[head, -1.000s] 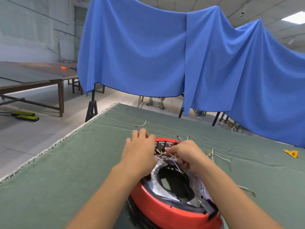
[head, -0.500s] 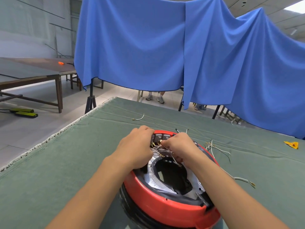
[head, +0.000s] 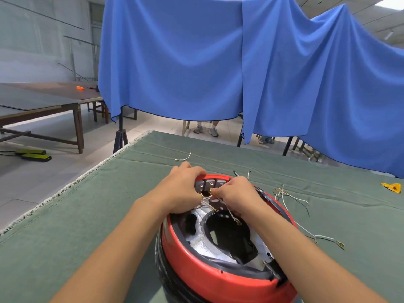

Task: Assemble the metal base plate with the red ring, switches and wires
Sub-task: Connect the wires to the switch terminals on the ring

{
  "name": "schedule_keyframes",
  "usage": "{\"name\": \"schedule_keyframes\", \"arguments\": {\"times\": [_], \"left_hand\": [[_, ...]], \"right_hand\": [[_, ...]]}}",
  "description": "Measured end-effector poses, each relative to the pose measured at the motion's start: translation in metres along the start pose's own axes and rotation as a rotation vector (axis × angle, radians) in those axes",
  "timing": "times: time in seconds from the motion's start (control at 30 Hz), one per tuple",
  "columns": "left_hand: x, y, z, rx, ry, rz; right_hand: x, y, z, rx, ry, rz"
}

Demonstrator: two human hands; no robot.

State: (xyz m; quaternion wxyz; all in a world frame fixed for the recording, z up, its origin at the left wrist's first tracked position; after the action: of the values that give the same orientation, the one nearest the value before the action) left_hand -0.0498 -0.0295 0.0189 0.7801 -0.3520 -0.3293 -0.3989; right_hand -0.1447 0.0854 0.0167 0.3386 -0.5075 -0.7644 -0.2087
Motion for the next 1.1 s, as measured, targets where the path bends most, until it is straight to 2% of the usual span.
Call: {"name": "schedule_keyframes", "arguments": {"times": [0.23, 0.5, 0.63, 0.93, 1.1], "left_hand": [[-0.002, 0.0, -0.003, 0.02, 0.084, 0.004], [-0.001, 0.001, -0.002, 0.011, 0.079, 0.012], [-0.001, 0.001, -0.003, 0.017, 0.079, 0.014], [-0.001, 0.002, -0.001, 0.014, 0.074, 0.024], [0.0, 0.003, 0.001, 0.006, 0.06, 0.026]], "right_hand": [[-0.002, -0.003, 0.0, 0.002, -0.004, 0.036], [-0.003, -0.001, -0.001, 0.023, 0.011, 0.083], [-0.004, 0.003, -0.003, 0.074, 0.074, 0.107], [0.0, 0.018, -0.01, 0.267, 0.332, 0.283], [0.0, 0.019, -0.011, 0.281, 0.335, 0.3]]}}
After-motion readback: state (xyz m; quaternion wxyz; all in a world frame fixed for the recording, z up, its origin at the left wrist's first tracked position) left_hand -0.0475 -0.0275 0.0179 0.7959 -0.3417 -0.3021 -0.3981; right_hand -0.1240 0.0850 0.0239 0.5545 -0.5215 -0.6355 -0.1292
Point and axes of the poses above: each hand's wrist, its own y-axis away from the middle knuckle, its own x-axis out of the back of the hand, z = x × y, the point moved 1 cm from there along -y, towards the middle knuckle, and after that the axes turned 10 degrees about z, right-handed, at the moved point
